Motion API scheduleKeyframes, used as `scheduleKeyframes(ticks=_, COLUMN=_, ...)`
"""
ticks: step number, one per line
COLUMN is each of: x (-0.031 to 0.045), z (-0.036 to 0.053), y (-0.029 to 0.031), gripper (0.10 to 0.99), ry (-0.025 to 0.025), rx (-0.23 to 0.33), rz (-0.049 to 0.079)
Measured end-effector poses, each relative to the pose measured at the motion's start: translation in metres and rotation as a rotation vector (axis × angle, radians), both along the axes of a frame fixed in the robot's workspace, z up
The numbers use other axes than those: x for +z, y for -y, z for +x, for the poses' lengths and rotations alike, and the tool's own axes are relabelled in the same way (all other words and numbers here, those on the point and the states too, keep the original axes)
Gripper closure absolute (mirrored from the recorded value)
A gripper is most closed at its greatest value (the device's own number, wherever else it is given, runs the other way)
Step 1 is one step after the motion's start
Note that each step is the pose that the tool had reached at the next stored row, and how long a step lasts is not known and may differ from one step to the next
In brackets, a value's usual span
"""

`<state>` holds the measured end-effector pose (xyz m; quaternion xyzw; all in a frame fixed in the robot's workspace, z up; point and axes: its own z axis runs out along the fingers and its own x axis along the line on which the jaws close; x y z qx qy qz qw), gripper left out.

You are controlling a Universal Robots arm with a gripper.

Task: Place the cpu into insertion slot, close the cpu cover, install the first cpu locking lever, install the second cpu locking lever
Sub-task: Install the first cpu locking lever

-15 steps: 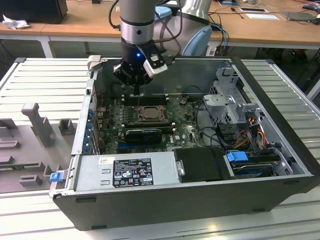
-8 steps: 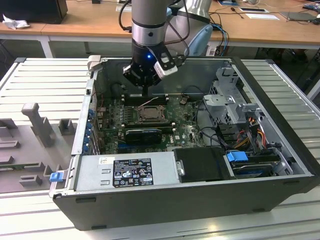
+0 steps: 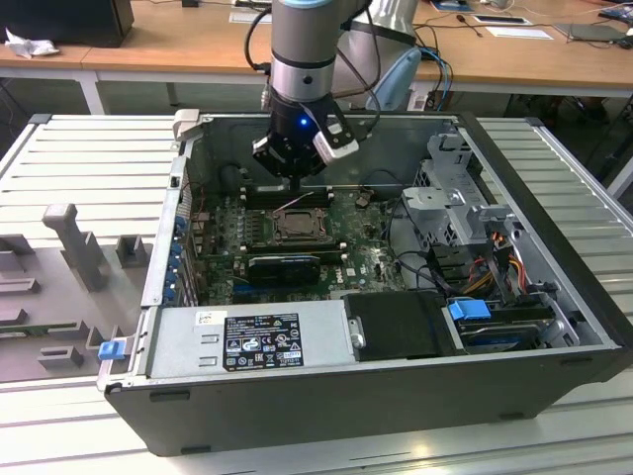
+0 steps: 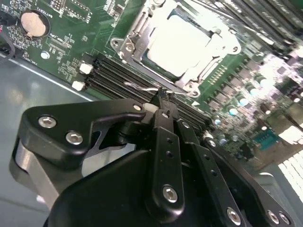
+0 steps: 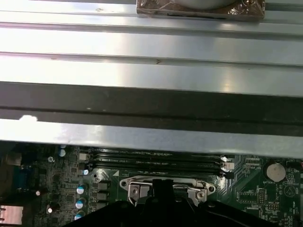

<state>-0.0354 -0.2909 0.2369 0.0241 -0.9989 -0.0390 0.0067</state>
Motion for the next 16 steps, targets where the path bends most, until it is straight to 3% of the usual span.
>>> scheduleKeyframes(ticks=5, x=-0.0048, z=0.0035, y=-0.0023, gripper=0.98, ry=0.0001, rx=-0.002, rz=0.014)
scheduleKeyframes(ticks=13, x=-0.0107, z=0.0044, y=-0.0024, gripper=0.98, ry=0.0008, rx=-0.004, rz=0.014)
scheduleKeyframes(ticks=16, x=-0.0132, z=0.0053, y=-0.0023, gripper=0.98, ry=0.0008, rx=-0.004, rz=0.023)
